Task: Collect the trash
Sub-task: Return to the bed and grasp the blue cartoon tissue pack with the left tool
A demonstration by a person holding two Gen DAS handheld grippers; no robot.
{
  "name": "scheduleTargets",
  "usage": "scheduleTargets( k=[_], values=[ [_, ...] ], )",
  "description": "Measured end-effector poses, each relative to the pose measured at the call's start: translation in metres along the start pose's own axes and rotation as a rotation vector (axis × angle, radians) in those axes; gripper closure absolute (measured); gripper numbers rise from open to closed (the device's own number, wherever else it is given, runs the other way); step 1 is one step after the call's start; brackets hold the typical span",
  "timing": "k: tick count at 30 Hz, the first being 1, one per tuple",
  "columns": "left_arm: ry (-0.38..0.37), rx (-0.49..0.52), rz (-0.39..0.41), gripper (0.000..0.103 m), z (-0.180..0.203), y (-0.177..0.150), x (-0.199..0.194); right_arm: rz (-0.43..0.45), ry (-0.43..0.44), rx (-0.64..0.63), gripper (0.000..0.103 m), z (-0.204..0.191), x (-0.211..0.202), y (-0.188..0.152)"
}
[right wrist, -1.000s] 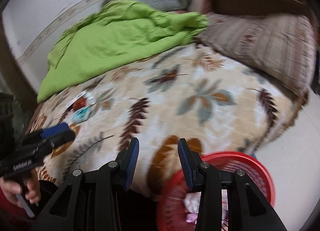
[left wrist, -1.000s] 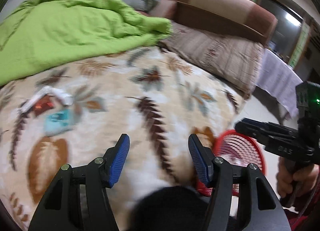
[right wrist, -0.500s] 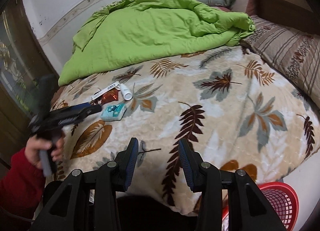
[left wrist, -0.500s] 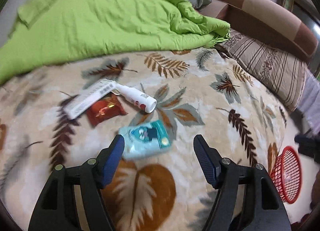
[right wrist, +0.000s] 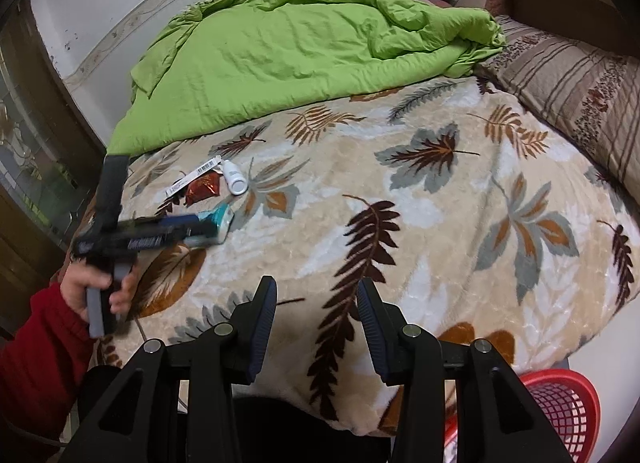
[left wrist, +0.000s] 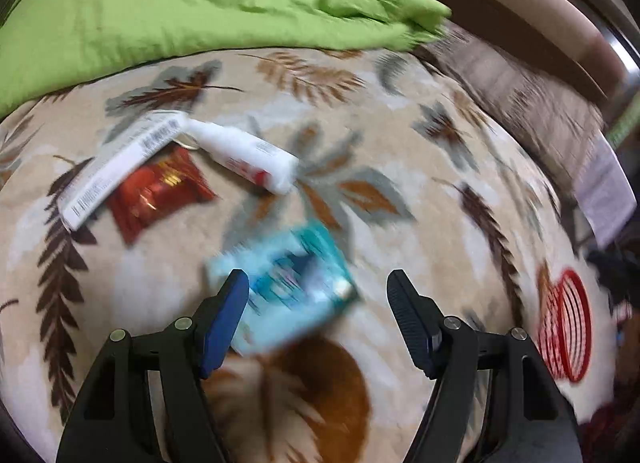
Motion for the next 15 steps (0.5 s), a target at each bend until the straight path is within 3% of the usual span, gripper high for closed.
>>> scheduleTargets(
  k=[3,5,8,13,15],
  values=[
    [0.001,0.060,-0.020,0.032,0.016,-0.008,-0.001,-0.003,0.020,-0.012,0.058,-0.006,0.006,0.007],
    [0.092,0.092,0.005,0.032,0.019,-0.006,-0.003,0.001,0.030,-0.016,0.058,-0.011,0.008,0.013],
    [0.096,0.087,0.017,0.032,0.013,0.004,-0.002,0.015,0.035,-0.018,0.058,-0.014,0.008,0.018],
    [0.149,0.148,-0.067,0.032,0.000,0.012,0.019,0.014,0.022,-0.025,0.058,-0.013,0.013,0.023],
    [0.180,0.137,-0.066,0.029,-0.003,0.013,0.024,0.005,0.020,-0.026,0.057,-0.012,0.018,0.025]
  ],
)
Point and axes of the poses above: each gripper's, at about its wrist camera, not at the fingertips, and x roughly the way its jaws point, z to its right, y to its top, the point moved 2 cm from there along x, roughly the way its jaws point, and after that the axes turned 6 degrees about -y, right-handed, at the moved point
